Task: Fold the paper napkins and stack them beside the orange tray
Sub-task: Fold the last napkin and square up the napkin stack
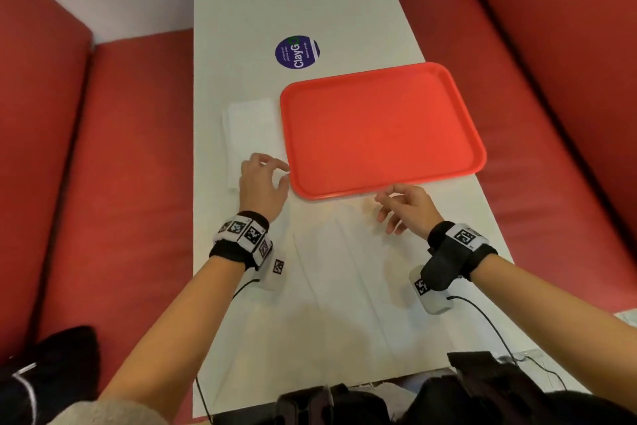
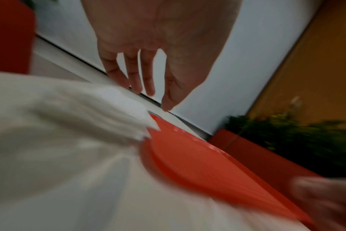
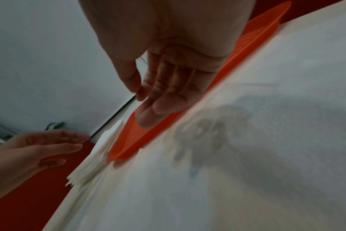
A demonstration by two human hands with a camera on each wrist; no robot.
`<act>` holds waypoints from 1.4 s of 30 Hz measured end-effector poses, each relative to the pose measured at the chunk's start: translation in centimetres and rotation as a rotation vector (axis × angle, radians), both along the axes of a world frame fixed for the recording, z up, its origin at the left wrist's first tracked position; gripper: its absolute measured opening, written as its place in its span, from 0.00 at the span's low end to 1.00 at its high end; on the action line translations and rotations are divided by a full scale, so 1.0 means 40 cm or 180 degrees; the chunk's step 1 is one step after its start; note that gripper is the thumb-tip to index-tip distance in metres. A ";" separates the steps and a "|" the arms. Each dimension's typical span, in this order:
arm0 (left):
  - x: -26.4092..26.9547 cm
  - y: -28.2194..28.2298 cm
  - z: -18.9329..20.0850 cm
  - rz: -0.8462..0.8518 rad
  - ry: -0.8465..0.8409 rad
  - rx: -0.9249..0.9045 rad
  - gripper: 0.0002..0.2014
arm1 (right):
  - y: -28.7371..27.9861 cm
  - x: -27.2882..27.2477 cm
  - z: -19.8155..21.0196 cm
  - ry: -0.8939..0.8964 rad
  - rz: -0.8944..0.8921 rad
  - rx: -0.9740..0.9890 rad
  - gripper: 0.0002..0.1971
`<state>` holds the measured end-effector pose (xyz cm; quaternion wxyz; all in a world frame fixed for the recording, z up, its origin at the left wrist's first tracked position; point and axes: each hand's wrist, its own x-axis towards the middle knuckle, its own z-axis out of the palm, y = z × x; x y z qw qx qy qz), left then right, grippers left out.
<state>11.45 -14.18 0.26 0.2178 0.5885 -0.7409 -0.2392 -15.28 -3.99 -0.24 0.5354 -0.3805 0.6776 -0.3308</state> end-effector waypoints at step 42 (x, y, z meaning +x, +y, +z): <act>-0.122 0.280 0.184 0.0959 0.3035 0.0828 0.12 | 0.075 0.137 0.253 0.1047 0.1171 -0.1354 0.07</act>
